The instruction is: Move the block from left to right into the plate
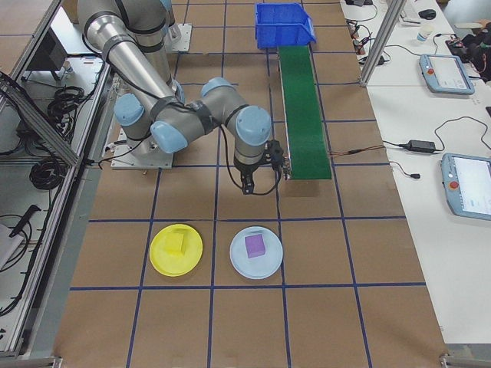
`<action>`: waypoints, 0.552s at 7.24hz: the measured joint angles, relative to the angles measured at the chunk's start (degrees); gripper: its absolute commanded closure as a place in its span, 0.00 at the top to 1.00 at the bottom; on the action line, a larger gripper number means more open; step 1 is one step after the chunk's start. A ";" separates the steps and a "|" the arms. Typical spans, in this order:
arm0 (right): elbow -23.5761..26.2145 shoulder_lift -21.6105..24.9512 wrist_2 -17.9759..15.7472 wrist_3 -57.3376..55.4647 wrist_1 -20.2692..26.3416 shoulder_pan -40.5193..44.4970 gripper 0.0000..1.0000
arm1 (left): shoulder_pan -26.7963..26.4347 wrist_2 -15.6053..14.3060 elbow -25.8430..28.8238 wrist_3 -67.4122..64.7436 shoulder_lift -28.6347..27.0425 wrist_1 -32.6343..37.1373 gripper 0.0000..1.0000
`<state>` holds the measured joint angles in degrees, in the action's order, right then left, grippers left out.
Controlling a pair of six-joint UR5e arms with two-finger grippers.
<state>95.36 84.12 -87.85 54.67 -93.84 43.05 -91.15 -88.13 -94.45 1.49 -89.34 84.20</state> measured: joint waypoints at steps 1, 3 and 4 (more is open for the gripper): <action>0.17 2.39 -0.19 -4.25 1.20 5.48 1.00 | 0.00 0.03 -0.02 0.00 -0.01 0.00 1.00; 0.33 6.20 -0.64 -19.34 4.58 17.44 1.00 | 0.00 0.05 -0.09 0.00 -0.01 0.00 1.00; 0.05 7.53 -0.80 -27.55 5.14 23.80 1.00 | 0.00 0.01 -0.10 0.00 0.00 0.00 1.00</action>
<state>95.42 91.65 -88.65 27.11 -88.70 66.85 -91.14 -88.13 -94.55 1.49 -89.34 84.20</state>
